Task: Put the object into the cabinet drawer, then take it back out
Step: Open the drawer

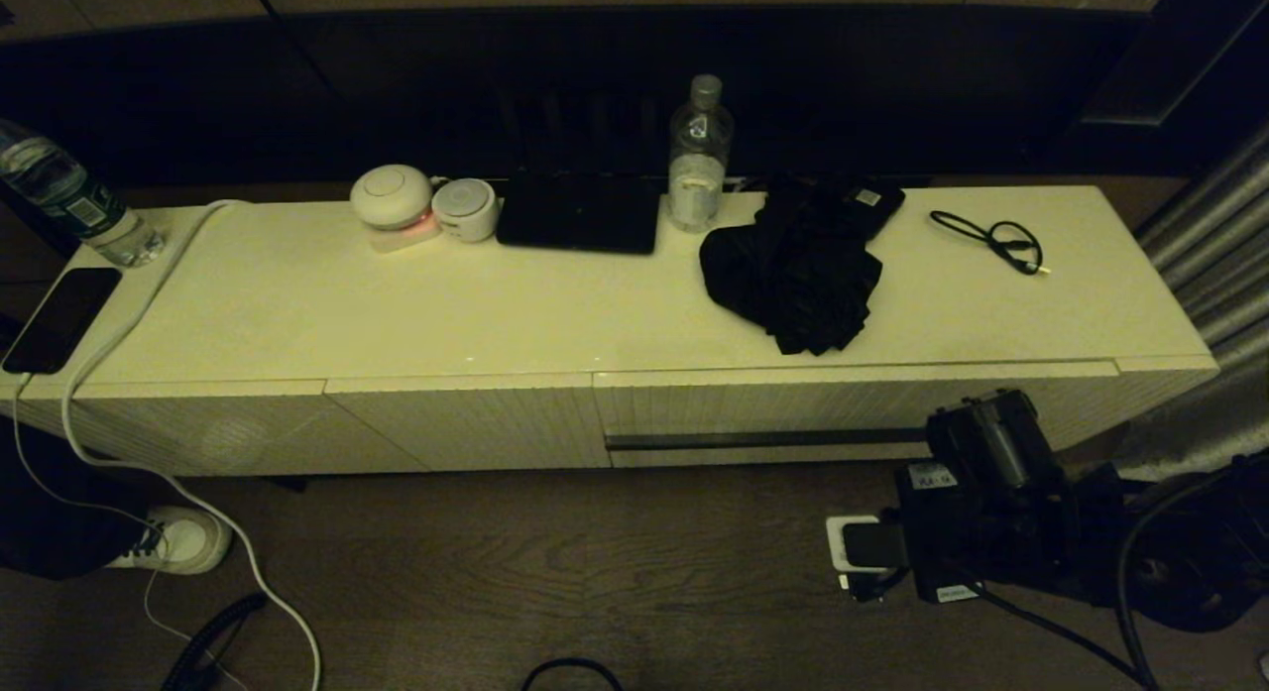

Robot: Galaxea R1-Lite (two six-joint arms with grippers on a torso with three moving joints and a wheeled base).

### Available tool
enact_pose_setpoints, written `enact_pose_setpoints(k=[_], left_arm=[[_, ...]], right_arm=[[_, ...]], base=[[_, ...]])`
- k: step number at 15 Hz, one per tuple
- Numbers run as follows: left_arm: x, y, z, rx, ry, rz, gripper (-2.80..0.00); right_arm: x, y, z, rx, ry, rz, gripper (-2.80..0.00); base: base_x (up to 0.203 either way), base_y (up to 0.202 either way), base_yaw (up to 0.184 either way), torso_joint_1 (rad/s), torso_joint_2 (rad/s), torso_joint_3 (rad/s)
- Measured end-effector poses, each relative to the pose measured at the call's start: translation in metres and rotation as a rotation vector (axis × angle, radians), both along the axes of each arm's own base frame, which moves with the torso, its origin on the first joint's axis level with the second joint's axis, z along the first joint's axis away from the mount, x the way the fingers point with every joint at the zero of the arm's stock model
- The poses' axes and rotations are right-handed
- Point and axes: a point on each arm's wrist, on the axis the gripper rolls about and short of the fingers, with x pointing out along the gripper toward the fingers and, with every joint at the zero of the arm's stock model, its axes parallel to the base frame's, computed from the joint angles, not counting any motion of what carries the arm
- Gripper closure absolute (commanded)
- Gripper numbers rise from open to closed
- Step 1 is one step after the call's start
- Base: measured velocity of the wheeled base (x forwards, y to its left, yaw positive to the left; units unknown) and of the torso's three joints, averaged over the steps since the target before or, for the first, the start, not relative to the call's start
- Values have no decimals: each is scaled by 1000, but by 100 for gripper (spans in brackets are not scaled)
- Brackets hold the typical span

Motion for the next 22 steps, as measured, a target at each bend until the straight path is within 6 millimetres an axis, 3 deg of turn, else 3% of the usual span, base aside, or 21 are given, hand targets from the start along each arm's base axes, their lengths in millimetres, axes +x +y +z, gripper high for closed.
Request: enact_pose_setpoints(k=[1,2,12,22], left_arm=[[0,0,0,0,0,0,0],[0,0,0,0,0,0,0],[0,0,0,0,0,0,0],[0,0,0,0,0,-1,0]], right_arm=[[2,-2,-1,-22,-11,21,0],[3,-5,-3,-47,-10,57,-280],[26,-17,-22,-82,45,103,-280],[66,-30,-41,41,70,-104,-280]], base=[[0,0,0,0,0,0],[0,0,0,0,0,0],[0,0,0,0,0,0],[0,0,0,0,0,0]])
